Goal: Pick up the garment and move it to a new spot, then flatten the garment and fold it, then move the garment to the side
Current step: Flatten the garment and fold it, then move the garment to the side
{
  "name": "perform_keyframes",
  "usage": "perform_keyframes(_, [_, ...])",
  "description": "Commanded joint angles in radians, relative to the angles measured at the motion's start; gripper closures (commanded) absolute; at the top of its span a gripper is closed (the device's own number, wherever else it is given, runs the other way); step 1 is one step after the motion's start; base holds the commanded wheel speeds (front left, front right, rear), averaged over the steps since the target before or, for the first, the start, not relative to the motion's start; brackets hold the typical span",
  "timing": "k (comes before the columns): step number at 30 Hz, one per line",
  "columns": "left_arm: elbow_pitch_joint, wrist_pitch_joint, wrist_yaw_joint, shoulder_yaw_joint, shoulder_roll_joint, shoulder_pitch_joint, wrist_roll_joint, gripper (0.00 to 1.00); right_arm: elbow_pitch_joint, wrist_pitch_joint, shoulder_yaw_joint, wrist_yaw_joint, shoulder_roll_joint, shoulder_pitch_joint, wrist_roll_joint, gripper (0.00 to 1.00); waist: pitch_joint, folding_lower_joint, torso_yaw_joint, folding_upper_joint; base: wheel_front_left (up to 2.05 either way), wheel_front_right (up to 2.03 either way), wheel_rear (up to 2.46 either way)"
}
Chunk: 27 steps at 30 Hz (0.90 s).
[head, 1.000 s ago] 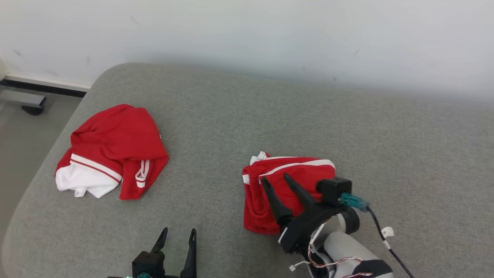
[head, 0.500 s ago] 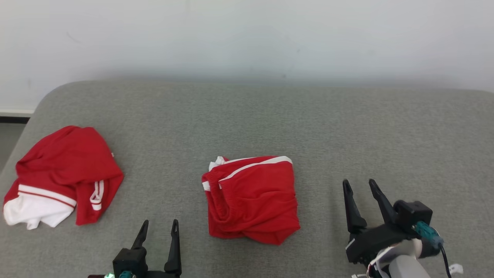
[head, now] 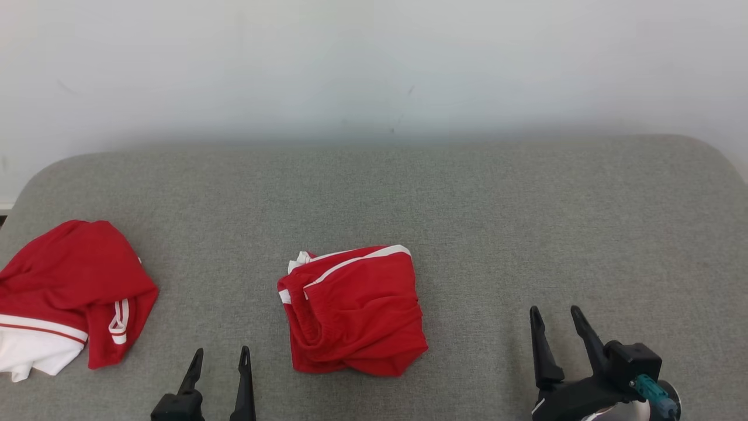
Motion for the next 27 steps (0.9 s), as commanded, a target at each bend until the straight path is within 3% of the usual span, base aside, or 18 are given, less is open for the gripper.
perform_keyframes(1, [-0.008, -0.003, -0.001, 0.004, -0.001, 0.016, 0.014, 0.0, -0.002, -0.004, 0.005, -0.002, 0.004, 0.012, 0.01, 0.0, -0.007, 0.0, -0.005, 0.0, 0.0, 0.0, 0.0])
perform_keyframes(15, [-0.05, -0.003, -0.002, 0.009, -0.001, 0.056, 0.017, 0.0, 0.006, -0.004, 0.047, -0.002, 0.004, 0.038, 0.057, 0.0, -0.013, 0.0, -0.008, 0.0, 0.0, 0.0, 0.0])
perform_keyframes(27, [-0.068, -0.003, -0.008, -0.037, -0.001, 0.021, 0.001, 0.0, 0.026, -0.004, 0.125, -0.002, 0.004, -0.037, 0.088, 0.0, 0.053, 0.0, 0.069, 0.0, 0.0, 0.0, 0.0])
